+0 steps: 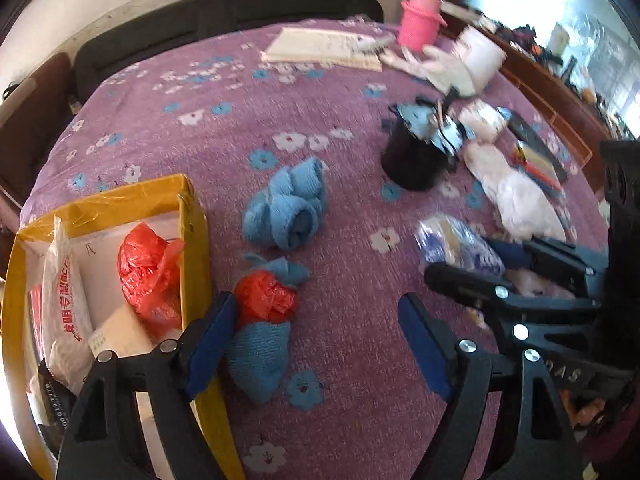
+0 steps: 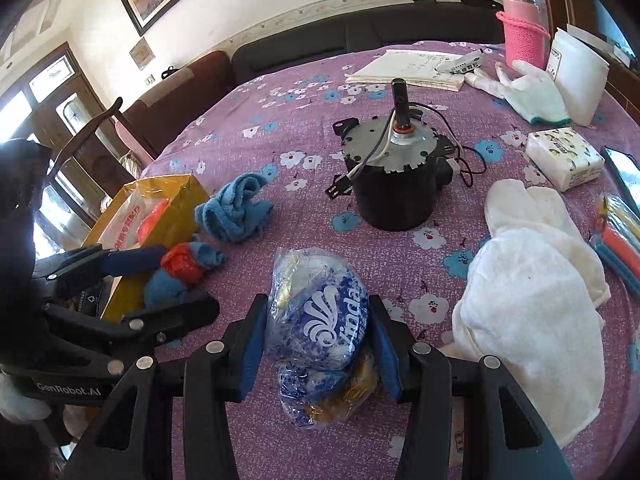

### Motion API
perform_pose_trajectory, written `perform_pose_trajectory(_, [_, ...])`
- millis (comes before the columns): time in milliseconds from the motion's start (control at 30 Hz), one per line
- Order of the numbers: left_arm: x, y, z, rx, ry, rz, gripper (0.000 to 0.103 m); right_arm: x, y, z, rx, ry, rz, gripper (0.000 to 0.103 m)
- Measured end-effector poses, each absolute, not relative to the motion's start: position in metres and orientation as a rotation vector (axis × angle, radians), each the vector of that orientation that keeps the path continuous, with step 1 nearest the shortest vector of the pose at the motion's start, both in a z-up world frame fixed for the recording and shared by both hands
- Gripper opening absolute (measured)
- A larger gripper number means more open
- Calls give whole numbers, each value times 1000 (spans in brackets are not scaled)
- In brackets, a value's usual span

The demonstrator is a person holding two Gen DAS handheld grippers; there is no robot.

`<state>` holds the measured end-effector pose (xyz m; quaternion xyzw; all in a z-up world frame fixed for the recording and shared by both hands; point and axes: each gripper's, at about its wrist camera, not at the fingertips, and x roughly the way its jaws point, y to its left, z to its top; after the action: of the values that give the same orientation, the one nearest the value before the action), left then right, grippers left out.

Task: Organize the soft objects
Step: 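Grasp the blue-red towel bundle with left tool while right tool grasps Vinda tissue bag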

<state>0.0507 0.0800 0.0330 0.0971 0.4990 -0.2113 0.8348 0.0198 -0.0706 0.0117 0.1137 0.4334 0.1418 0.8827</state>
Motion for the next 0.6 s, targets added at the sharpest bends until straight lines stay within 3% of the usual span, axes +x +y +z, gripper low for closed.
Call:
perform_pose_trajectory(300, [23, 75, 42, 255, 1079, -582, 77, 19, -73, 13, 264, 904, 306, 52])
perform_pose_trajectory(600, [37, 60, 19, 417, 1069, -438, 76, 20, -74, 13, 262, 905, 301, 55])
